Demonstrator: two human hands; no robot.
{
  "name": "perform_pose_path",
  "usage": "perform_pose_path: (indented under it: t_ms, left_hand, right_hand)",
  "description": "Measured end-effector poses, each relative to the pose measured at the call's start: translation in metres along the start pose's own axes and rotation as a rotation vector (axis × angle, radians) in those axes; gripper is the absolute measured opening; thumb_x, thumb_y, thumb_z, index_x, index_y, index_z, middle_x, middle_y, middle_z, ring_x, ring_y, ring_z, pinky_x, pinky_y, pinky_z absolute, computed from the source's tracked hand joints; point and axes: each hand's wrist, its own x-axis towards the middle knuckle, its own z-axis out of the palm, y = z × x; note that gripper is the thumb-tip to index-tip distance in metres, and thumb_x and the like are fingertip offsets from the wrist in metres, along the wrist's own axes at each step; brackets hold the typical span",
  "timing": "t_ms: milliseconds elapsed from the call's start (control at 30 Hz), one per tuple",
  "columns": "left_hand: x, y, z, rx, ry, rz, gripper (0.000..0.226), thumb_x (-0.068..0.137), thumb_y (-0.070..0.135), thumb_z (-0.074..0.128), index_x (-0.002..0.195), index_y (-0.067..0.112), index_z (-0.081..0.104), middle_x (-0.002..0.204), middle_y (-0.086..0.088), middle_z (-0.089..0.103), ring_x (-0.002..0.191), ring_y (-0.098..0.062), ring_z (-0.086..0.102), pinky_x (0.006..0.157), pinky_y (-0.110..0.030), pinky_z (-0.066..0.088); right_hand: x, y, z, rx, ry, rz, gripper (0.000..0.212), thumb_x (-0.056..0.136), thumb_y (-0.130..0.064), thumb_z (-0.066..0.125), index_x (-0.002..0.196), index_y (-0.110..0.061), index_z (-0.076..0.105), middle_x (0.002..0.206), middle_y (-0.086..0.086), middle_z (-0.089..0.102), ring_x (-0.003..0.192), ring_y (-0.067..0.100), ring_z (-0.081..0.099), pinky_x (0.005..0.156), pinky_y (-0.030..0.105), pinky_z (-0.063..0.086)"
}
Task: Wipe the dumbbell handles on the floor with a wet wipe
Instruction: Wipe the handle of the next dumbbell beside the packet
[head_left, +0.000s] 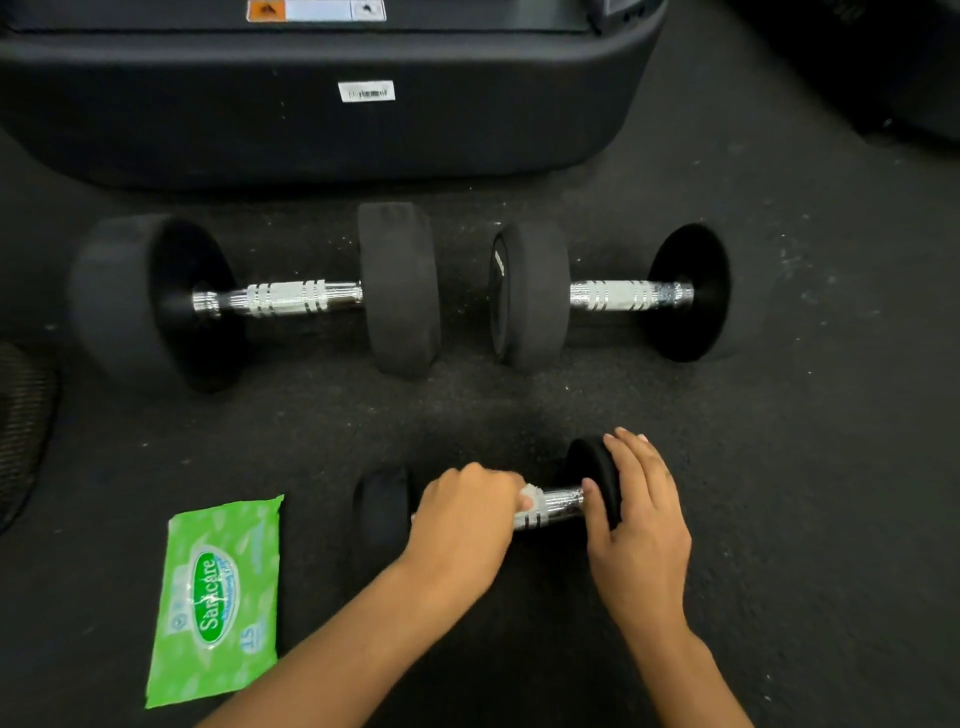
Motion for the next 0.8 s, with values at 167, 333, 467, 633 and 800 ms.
perform_pose_path:
  t_ms: [167,333,467,633,800]
  left_hand:
    - [-0.007,0.004,0.017,-0.051,0.269,0.331,0.03,0.08,0.019,0.047,0.094,0.012,0.073,0.093,-0.005,0.073,0.084,-0.02,0.07,0.065,-0.03,0.058]
    - [-0.036,-0.009,0.034,0.078,0.431,0.454,0.034,0.08,0.002,0.043,0.097,0.001,0.072,0.103,-0.014,0.07,0.099,-0.024,0.066,0.089,-0.033,0.05]
    - [-0.023,0.002,0.033,0.129,0.414,0.471,0.026,0.078,0.003,0.053,0.096,0.001,0.072,0.098,-0.014,0.071,0.093,-0.023,0.068,0.089,-0.03,0.048]
    - [-0.031,-0.008,0.028,0.07,0.386,0.427,0.036,0.077,0.005,0.042,0.094,0.002,0.073,0.098,-0.013,0.071,0.092,-0.021,0.069,0.085,-0.03,0.051]
    - [-0.03,-0.005,0.028,0.088,0.39,0.416,0.036,0.075,0.006,0.041,0.091,0.001,0.074,0.094,-0.014,0.072,0.088,-0.022,0.07,0.079,-0.03,0.055]
  right_hand:
    - [0.002,0.001,0.001,-0.009,-0.005,-0.013,0.045,0.082,-0.012,0.066,0.125,-0.005,0.053,0.131,0.01,0.053,0.128,0.023,0.041,0.1,0.032,0.033]
    - [0.004,-0.001,0.0,-0.009,-0.003,-0.018,0.045,0.081,-0.011,0.067,0.124,-0.005,0.054,0.13,0.009,0.053,0.128,0.023,0.042,0.099,0.032,0.034]
    - [0.003,0.001,0.001,-0.009,-0.004,-0.005,0.045,0.082,-0.011,0.066,0.125,-0.005,0.053,0.132,0.009,0.052,0.129,0.022,0.039,0.1,0.034,0.035]
    - [0.001,0.003,0.003,-0.084,0.007,-0.09,0.043,0.09,-0.017,0.058,0.129,-0.002,0.048,0.137,0.012,0.047,0.136,0.023,0.029,0.106,0.038,0.033]
    - [-0.002,0.012,0.007,-0.125,0.077,-0.233,0.039,0.091,-0.019,0.047,0.125,0.0,0.053,0.132,0.013,0.053,0.132,0.024,0.036,0.103,0.042,0.037]
